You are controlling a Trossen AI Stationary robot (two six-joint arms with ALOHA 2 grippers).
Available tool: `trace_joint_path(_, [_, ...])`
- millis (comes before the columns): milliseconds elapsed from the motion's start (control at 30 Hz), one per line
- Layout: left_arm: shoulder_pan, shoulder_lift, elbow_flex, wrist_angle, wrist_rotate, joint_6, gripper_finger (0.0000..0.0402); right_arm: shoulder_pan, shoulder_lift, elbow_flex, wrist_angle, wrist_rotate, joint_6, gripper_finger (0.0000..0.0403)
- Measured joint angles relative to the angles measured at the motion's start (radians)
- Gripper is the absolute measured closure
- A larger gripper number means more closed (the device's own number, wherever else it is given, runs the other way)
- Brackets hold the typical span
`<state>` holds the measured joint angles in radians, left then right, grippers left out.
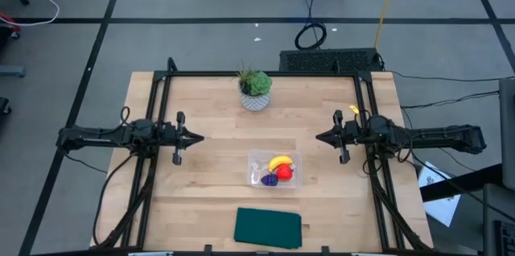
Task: Pick and placing Produce into tupperware
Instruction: Return to Home Position
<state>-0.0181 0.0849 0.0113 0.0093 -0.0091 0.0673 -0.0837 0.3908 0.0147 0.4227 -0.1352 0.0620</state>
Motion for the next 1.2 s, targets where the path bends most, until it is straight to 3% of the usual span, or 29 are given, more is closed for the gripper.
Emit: trace_joint_path(1200, [0.0,0.0,-0.002,0.031,0.007,0.006,0.0376,0.0,0.0,0.0,0.014,0.002,0.005,0.0403])
